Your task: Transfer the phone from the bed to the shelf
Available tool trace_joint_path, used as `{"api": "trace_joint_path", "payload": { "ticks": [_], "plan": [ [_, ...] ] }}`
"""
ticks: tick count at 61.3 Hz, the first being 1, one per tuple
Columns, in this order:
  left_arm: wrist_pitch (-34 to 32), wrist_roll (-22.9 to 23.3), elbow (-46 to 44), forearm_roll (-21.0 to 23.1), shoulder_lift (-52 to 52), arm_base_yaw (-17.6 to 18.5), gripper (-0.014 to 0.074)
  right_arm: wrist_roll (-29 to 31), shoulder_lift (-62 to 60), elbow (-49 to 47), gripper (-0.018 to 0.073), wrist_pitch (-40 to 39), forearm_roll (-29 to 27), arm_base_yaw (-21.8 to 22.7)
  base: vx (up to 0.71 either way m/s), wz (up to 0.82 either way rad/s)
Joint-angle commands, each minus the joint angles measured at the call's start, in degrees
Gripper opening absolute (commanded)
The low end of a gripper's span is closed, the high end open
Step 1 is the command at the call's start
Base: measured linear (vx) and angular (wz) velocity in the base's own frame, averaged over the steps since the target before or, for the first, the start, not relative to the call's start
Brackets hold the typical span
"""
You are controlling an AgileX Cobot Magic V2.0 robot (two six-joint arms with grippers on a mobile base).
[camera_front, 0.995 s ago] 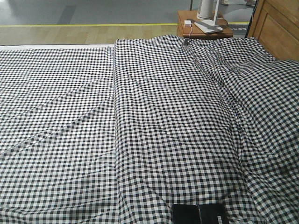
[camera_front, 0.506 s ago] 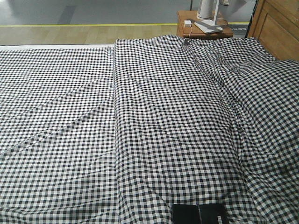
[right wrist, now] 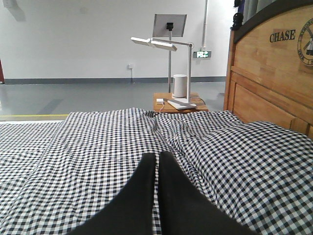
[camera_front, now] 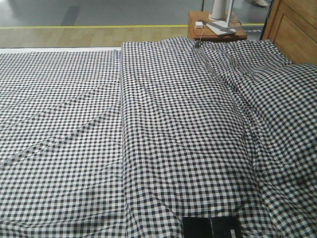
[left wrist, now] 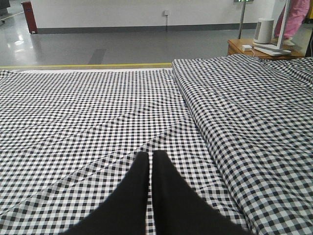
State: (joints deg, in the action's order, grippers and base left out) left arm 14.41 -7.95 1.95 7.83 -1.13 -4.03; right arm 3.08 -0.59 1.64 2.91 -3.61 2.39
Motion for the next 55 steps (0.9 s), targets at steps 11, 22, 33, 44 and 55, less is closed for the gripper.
{"api": "trace_joint_path", "payload": {
  "ticks": [11, 22, 33, 44, 55],
  "plan": [
    [-3.9, 0.2, 0.2, 0.5, -0.4, 0.3, 0.0001, 0.2, -0.2, 0.4, -0.0004, -6.1, 0.7, 0.2, 0.0, 0.0],
    [-3.9, 0.2, 0.2, 0.5, -0.4, 0.3, 0.0001, 0.4, -0.2, 0.2, -0.0004, -14.3, 0.7, 0.2, 0.0, 0.0],
    [-3.9, 0.2, 0.2, 0.5, -0.4, 0.3, 0.0001, 2.8, -0.2, -3.3, -0.0004, -19.8, 0.7, 0.2, 0.0, 0.0],
    [-3.9, 0.2, 0.2, 0.5, -0.4, 0.3, 0.0001, 9.5, 1.2, -11.7, -0.0004, -19.8, 0.7, 0.2, 0.0, 0.0],
    [-3.9, 0.2, 0.2, 0.5, -0.4, 0.3, 0.0001, 10.0, 7.3, -22.9, -0.0004, -19.8, 0.7, 0.2, 0.0, 0.0]
  ]
}}
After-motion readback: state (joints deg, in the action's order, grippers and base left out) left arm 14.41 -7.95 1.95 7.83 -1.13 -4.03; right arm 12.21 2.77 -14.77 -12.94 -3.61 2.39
